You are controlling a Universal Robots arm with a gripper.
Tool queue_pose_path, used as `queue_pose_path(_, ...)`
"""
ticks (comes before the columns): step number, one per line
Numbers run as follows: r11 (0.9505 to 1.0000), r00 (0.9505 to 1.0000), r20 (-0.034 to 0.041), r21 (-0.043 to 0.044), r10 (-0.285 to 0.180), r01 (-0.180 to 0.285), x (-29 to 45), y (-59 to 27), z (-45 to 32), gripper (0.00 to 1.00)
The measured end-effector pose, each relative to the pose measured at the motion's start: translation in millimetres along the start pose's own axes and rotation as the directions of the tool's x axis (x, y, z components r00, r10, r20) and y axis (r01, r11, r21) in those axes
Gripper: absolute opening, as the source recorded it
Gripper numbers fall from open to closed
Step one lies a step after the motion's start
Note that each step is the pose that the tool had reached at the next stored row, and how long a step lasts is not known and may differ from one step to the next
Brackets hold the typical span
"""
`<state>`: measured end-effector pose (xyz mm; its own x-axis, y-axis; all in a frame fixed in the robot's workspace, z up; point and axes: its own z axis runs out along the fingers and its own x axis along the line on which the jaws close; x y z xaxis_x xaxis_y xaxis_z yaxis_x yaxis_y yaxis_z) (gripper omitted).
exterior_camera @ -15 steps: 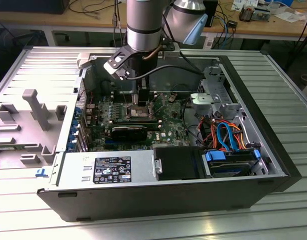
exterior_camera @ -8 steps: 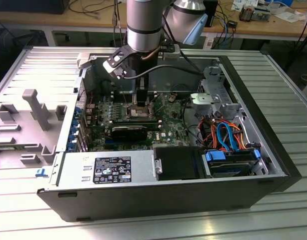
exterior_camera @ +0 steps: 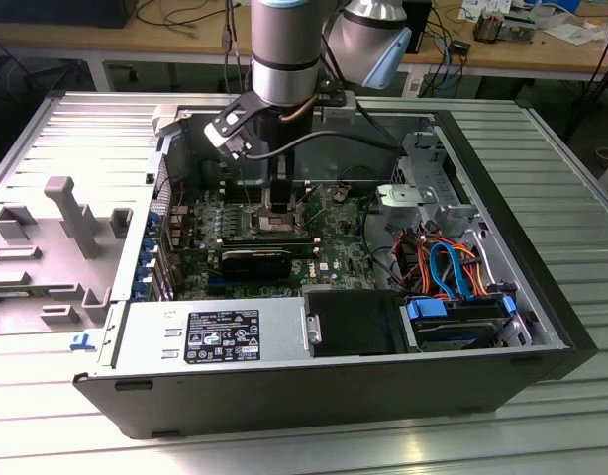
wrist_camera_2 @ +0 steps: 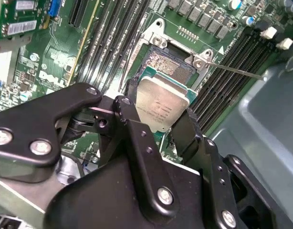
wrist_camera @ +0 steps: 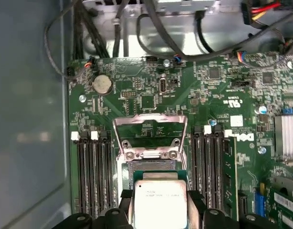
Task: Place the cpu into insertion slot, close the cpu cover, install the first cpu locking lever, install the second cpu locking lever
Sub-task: 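Place the cpu into insertion slot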
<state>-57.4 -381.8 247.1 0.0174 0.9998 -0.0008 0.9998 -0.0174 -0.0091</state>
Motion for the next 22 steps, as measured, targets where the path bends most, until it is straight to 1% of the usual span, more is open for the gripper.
queue_pose_path(3,0.9999,0.9999,0.0012,0.0,-0.013,0.013,0.0,0.1,4.9,0.54)
queue_pose_path(12,0.9999,0.9999,0.0001,0.0,-0.013,0.013,0.0,-0.9,6.4,0.54)
queue_pose_path(22,0.9999,0.9999,0.0002,0.0,-0.013,0.013,0.0,-1.7,11.0,0.54)
